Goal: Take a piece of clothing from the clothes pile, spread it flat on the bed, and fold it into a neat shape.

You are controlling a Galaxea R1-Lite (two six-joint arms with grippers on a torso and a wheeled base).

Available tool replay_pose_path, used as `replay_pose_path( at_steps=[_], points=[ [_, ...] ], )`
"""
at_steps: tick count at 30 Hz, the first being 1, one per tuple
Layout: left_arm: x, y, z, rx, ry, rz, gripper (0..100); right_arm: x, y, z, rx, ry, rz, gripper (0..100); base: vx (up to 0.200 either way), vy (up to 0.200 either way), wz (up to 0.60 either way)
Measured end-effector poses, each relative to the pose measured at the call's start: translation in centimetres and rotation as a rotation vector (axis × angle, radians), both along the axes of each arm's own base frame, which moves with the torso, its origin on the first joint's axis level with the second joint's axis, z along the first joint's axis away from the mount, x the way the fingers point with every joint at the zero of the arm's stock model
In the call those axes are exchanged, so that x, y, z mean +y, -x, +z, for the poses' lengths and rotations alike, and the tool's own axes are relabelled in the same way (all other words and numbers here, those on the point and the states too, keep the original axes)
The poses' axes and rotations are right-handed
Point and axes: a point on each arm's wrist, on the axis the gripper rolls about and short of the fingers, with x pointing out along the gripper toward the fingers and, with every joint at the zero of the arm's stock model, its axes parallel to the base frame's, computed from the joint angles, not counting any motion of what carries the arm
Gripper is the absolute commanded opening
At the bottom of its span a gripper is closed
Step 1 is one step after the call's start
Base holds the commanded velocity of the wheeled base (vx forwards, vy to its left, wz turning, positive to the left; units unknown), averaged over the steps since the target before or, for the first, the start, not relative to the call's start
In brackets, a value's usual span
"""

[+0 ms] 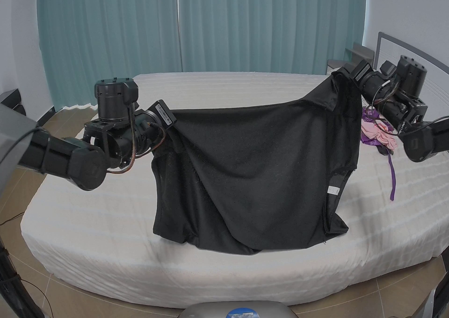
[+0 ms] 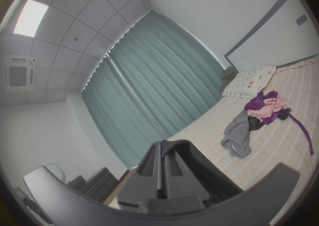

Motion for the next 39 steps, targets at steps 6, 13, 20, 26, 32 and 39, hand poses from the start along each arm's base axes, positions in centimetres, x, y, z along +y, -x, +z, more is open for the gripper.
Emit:
replay_pose_path(
  at_steps=[6,13,20,26,32,39],
  points=[
    [-0.8,-3.2,-3.2,0.052,-0.014,-0.012,0,0.7,-3.3,-4.4,0.025,0.062,-0.015,0,0.033,0.000,0.00],
    [-1.8,-5.9,-7.4,0.130,0.026,0.005,0,1.5,-5.8,-10.3,0.123,0.104,-0.009,0,0.000,0.000,0.00],
    [-2.4,-7.7,-11.4,0.201,0.047,0.022,100,1.9,-7.5,-15.4,0.225,0.121,-0.021,100,0.000,0.000,0.00],
    [-2.8,-8.7,-14.5,0.259,0.054,0.035,100,2.1,-8.4,-19.1,0.299,0.132,-0.025,100,0.000,0.000,0.00],
    [-2.4,-9.0,-17.4,0.345,0.029,0.057,100,1.3,-8.7,-23.0,0.414,0.143,-0.039,100,0.000,0.000,0.00],
    [0.0,-8.9,-18.3,0.488,-0.004,0.096,100,-1.0,-8.9,-24.2,0.536,-0.002,-0.082,100,0.000,0.000,0.00]
  ],
)
